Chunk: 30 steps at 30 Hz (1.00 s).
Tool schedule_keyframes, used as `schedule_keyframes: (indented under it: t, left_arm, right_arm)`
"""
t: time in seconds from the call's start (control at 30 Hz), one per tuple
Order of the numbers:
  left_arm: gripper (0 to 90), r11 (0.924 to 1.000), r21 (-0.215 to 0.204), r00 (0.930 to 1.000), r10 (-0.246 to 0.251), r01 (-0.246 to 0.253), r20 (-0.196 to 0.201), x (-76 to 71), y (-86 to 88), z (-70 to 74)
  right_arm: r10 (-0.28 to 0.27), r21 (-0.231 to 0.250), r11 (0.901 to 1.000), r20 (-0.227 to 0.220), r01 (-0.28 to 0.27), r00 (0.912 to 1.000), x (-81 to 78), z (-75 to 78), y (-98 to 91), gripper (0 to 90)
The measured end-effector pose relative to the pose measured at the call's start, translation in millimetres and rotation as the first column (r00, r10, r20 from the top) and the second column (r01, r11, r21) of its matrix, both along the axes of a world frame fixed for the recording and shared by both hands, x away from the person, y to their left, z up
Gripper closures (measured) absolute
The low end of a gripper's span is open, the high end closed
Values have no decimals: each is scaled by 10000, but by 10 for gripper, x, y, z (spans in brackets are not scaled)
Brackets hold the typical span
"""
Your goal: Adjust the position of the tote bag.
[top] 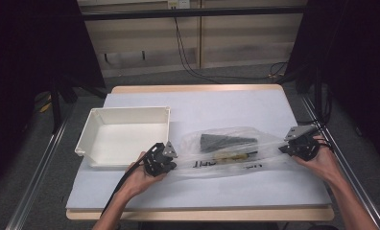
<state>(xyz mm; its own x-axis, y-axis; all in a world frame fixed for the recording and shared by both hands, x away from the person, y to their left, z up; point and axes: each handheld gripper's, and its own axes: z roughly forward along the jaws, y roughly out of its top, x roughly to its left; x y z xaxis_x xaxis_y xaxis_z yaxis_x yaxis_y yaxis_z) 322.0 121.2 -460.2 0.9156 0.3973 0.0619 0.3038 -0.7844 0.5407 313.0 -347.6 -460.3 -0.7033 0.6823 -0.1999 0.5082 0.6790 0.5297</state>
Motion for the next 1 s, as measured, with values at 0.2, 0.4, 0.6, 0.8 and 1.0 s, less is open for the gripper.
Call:
schedule_keyframes:
  t: [0.2,0.4,0.6,0.8,1.0]
  left_arm:
    - [840,9913,-1291,9995,-224,251,224,-75,62,179]
    - [720,9701,-2401,9990,-276,356,363,-122,62,344]
    - [660,9513,-2963,9962,-743,846,458,-140,-41,503]
    - [639,9374,-3351,9955,-852,943,417,-95,-117,556]
    - [683,9521,-2844,9936,-1099,1123,245,42,-406,433]
  right_arm:
    - [326,1182,9924,245,-353,9992,-78,125,108,813]
    - [792,1764,9805,479,-864,9957,-200,249,253,744]
    - [1663,2076,9611,927,-1824,9817,-270,436,488,720]
    - [2029,2329,9456,1234,-2271,9714,-272,530,618,669]
    - [2068,2359,9447,1102,-2277,9722,-142,458,731,572]
